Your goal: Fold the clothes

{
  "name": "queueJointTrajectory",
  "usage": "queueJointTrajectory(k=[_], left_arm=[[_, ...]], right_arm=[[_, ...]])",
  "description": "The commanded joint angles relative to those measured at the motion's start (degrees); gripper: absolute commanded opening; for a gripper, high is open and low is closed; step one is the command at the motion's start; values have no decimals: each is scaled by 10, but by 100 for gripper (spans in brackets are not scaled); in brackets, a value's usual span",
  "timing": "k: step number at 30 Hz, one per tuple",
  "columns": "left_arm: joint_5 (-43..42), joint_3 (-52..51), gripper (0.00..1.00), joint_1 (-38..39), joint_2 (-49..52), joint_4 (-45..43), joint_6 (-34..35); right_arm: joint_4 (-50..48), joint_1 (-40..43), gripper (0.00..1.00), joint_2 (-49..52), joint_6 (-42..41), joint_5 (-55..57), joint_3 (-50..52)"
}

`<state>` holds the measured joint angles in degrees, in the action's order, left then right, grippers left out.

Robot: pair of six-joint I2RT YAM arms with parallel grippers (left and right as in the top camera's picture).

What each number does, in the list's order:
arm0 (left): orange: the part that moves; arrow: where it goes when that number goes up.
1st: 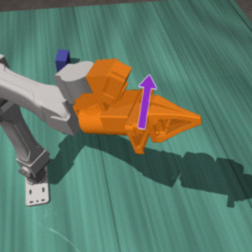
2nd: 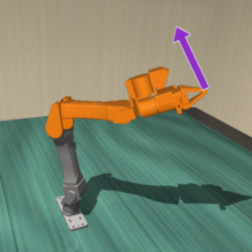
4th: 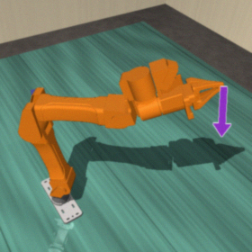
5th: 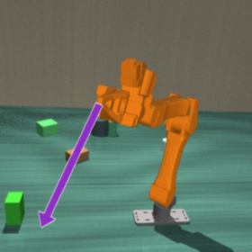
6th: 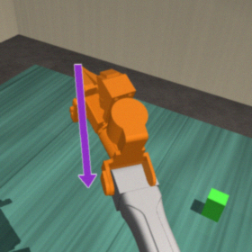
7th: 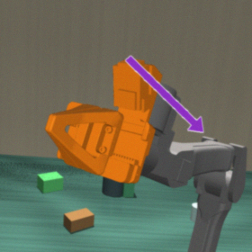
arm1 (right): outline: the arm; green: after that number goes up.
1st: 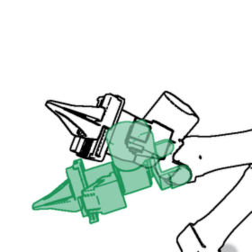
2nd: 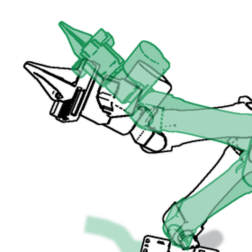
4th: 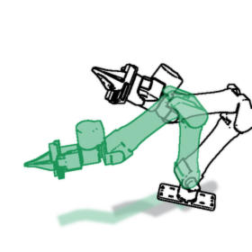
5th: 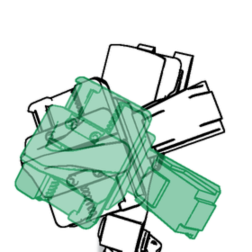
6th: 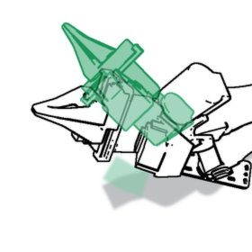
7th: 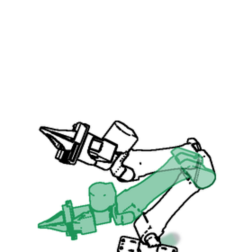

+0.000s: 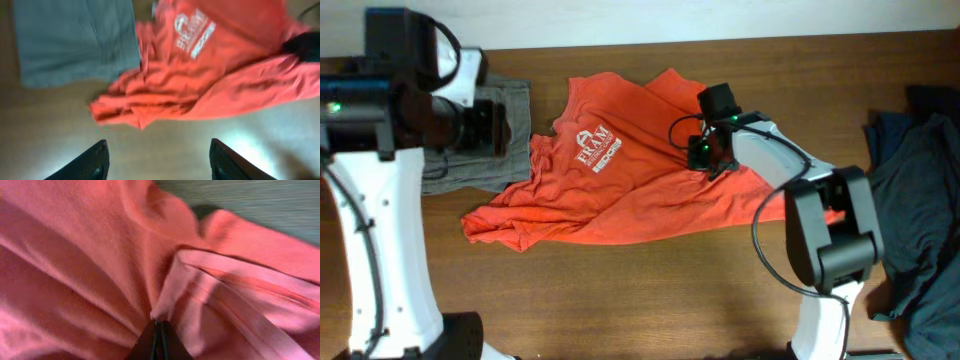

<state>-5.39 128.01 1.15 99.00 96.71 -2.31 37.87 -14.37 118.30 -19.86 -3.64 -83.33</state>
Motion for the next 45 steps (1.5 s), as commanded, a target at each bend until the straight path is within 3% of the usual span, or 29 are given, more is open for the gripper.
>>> queueJointTrajectory(k=[1, 8, 18, 22, 30, 36, 38, 39, 45], left_arm=[[7, -83, 67, -2, 13, -4, 7], [40, -233, 68, -2, 13, -59, 22], [29, -418, 68, -2, 13, -135, 32], [5, -484, 69, -2, 13, -179, 32], [-106, -649, 67, 0, 13, -383, 63], [-109, -728, 38, -1, 13, -508, 120], [-115, -728, 20, 0, 13, -512, 122], [-128, -728, 4, 0, 13, -510, 121], [-221, -728, 1, 0, 9, -482, 118]], right_arm=[[29, 7, 7, -77, -1, 55, -2], [161, 7, 4, -154, -3, 180, -2], [379, 5, 4, -210, -32, 176, -2], [411, 5, 4, -211, -31, 172, -2], [416, 5, 4, -211, -31, 157, -2], [412, 5, 4, -211, -31, 157, -2], [410, 5, 4, -211, -31, 157, -2], [408, 5, 4, -211, -31, 157, -2], [408, 5, 4, -211, -31, 159, -2]])
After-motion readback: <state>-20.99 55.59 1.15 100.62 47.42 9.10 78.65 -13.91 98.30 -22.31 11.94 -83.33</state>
